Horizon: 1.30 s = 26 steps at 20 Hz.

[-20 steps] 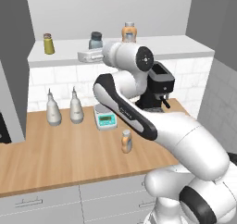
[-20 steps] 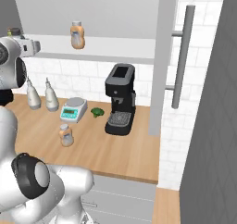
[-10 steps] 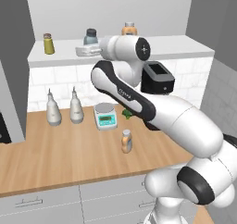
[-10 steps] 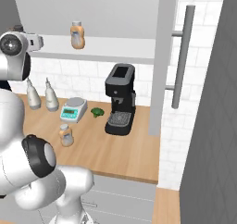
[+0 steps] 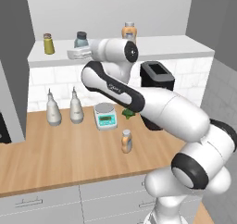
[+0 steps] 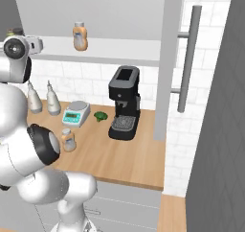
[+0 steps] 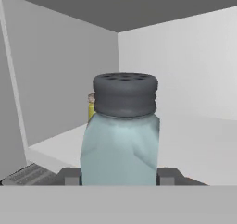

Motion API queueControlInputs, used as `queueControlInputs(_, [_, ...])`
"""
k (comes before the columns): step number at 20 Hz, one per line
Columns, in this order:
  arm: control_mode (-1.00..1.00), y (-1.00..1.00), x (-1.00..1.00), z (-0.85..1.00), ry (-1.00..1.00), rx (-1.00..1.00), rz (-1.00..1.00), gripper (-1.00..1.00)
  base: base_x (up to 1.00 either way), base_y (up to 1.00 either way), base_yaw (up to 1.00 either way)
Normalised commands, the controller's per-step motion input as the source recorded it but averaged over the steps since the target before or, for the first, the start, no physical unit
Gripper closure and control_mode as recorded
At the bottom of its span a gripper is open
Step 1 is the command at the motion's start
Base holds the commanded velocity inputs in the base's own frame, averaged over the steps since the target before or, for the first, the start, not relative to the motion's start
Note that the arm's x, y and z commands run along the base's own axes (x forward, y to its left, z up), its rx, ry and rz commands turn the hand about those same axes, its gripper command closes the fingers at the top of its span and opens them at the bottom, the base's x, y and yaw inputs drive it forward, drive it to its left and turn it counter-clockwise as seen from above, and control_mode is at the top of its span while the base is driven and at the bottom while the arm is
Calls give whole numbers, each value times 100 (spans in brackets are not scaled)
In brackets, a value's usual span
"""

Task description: Put the shaker and condiment bottle from the counter next to their counterparts in the cabinet.

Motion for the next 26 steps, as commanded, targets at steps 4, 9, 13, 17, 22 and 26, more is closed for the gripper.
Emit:
queueControlInputs(4, [-100, 10, 38, -3, 0, 0, 5, 100, 0, 0, 0])
queueControlInputs(9, [-100, 25, 32, -14, 0, 0, 5, 100, 0, 0, 0])
queueControlInputs(13, [-100, 24, 25, -13, 0, 0, 5, 100, 0, 0, 0])
queueControlInputs(17, [-100, 11, 26, -15, 0, 0, 5, 100, 0, 0, 0])
queueControlInputs(22, [-100, 20, 35, -14, 0, -1, 6, 100, 0, 0, 0])
queueControlInputs(26, [-100, 26, 38, -7, 0, 0, 3, 100, 0, 0, 0])
